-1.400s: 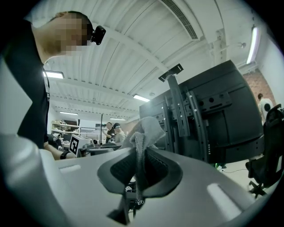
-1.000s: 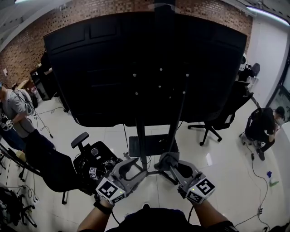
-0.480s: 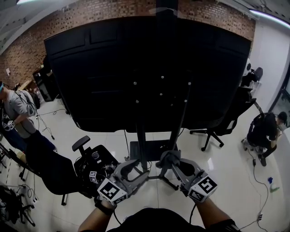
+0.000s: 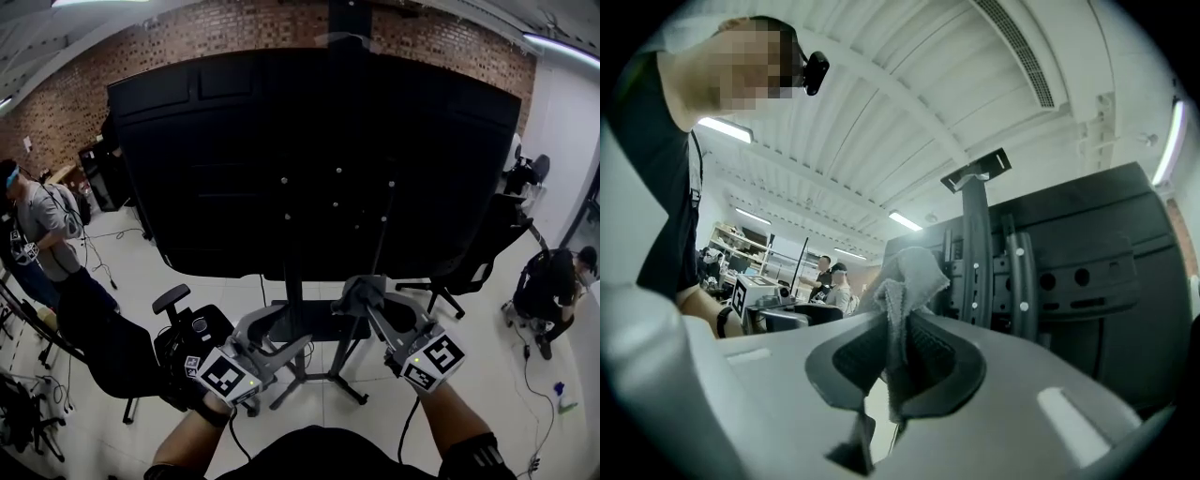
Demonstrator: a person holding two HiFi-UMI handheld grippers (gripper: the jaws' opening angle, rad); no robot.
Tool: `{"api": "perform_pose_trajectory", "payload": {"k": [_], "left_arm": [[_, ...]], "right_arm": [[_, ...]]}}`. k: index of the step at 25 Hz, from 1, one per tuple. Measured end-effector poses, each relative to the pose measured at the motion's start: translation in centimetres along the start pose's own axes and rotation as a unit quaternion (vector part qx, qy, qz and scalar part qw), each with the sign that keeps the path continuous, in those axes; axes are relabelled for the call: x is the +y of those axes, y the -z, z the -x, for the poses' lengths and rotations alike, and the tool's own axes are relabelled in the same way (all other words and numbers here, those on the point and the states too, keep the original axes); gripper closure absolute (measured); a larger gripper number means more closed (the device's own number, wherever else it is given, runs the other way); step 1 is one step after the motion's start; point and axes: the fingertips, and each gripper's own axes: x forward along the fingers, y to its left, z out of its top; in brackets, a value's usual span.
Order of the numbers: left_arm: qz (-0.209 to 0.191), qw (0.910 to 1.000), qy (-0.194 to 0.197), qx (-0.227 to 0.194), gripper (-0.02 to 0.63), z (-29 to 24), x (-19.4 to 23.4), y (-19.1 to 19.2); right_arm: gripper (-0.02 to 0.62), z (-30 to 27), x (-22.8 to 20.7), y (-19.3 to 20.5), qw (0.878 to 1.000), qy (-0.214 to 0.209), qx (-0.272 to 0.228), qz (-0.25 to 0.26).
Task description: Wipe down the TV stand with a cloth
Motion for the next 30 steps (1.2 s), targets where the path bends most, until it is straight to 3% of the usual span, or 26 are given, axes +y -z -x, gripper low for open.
{"api": "perform_pose_trajectory", "payload": {"k": [10,17,25,30], "left_arm": [[-0.091,0.9953,0.013,-0.031,0.339,-3.7,2.5,-7.4],[-0.108,0.9923,0.02,-0.058,0.339,-6.9,5.6,-12.6],[-0.159,0.9831,0.019,-0.089,0.337,-10.2,9.2,-20.3],[-0.18,0.9798,0.014,-0.085,0.337,-12.3,11.3,-23.8]], "right_arm": [[0.558,-3.8,-4.4,-7.5,0.993,0.0,-0.023,0.119],[0.557,-6.9,-8.0,-15.2,0.974,0.019,-0.044,0.221],[0.557,-10.9,-12.0,-25.8,0.957,0.048,-0.059,0.279],[0.557,-14.3,-15.2,-30.0,0.95,0.073,-0.042,0.299]]}}
